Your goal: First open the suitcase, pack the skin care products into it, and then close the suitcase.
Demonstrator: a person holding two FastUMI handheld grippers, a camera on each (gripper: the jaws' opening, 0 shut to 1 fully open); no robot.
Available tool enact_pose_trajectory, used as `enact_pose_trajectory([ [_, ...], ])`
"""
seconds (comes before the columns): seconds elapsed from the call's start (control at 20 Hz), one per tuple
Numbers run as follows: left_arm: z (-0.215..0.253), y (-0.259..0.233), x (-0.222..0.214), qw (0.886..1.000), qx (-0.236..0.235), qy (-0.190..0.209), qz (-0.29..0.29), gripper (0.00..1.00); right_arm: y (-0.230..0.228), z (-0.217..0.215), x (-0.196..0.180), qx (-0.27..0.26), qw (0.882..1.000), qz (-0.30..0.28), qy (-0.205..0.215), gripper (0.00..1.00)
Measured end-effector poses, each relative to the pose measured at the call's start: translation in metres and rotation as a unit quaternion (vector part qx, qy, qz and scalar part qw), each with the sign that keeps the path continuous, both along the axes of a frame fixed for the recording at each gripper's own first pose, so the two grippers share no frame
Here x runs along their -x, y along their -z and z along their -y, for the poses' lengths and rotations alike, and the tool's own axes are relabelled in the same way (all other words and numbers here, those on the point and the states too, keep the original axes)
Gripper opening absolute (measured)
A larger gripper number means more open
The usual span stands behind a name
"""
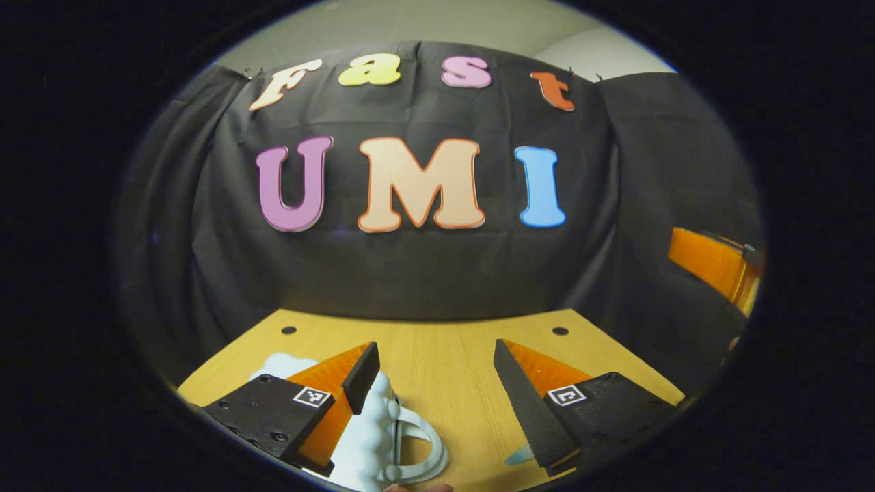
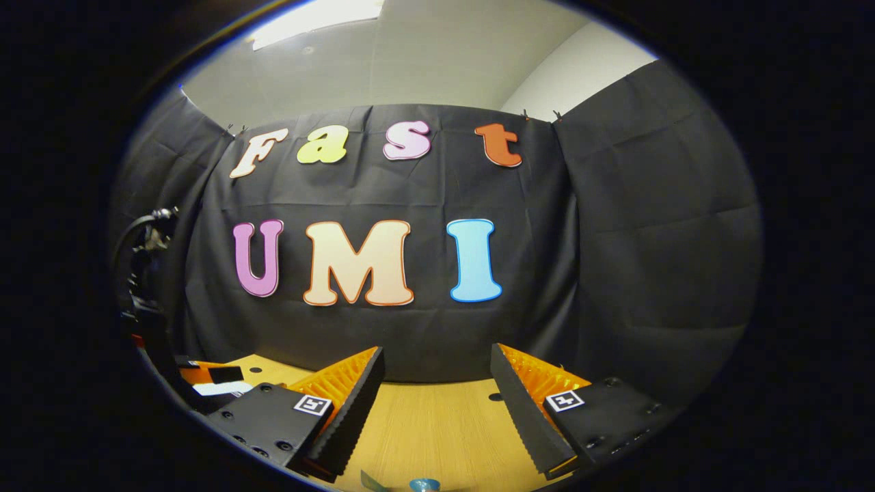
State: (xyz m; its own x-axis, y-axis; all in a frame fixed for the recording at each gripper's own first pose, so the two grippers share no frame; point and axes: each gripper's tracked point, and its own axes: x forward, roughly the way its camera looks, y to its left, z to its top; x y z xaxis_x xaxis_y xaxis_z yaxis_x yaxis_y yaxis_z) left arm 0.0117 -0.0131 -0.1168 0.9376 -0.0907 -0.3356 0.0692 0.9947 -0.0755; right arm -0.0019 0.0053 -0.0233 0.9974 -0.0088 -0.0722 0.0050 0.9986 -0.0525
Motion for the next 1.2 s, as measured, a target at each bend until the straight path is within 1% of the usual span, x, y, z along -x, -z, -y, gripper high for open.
enact_pose_trajectory([
  [0.1,0.004,0.027,0.004,0.999,0.012,-0.003,-0.043,0.99,0.005,0.006,0.002,0.005,1.0,-0.01,0.005,0.98],
  [0.25,0.008,0.058,0.009,0.995,0.005,-0.002,-0.096,1.0,0.012,0.018,0.004,0.012,1.0,-0.024,0.014,0.98],
  [0.4,0.012,0.092,0.019,0.988,-0.001,0.003,-0.153,0.99,0.023,0.025,0.007,0.009,0.999,-0.042,0.022,0.98],
  [0.55,0.014,0.123,0.03,0.979,0.005,-0.003,-0.204,0.99,0.029,0.032,0.012,0.021,0.998,-0.052,0.028,0.98],
  [0.75,0.017,0.145,0.032,0.97,-0.003,-0.004,-0.242,0.98,0.035,0.033,0.019,0.03,0.997,-0.062,0.025,0.98],
  [0.9,0.017,0.159,0.034,0.963,-0.002,-0.01,-0.271,0.97,0.036,0.034,0.021,0.033,0.997,-0.063,0.025,0.98],
  [0.95,0.019,0.165,0.032,0.96,0.004,-0.006,-0.279,0.98,0.036,0.034,0.022,0.035,0.997,-0.063,0.024,0.98],
  [1.0,0.022,0.172,0.036,0.956,0.01,-0.005,-0.292,0.91,0.038,0.032,0.023,0.035,0.997,-0.064,0.023,0.99],
  [1.15,0.018,0.192,0.041,0.943,0.015,-0.018,-0.333,0.83,0.039,0.032,0.025,0.036,0.997,-0.066,0.022,0.99],
  [1.2,0.018,0.196,0.042,0.94,0.014,-0.018,-0.34,0.81,0.039,0.033,0.026,0.037,0.997,-0.065,0.022,0.99],
])
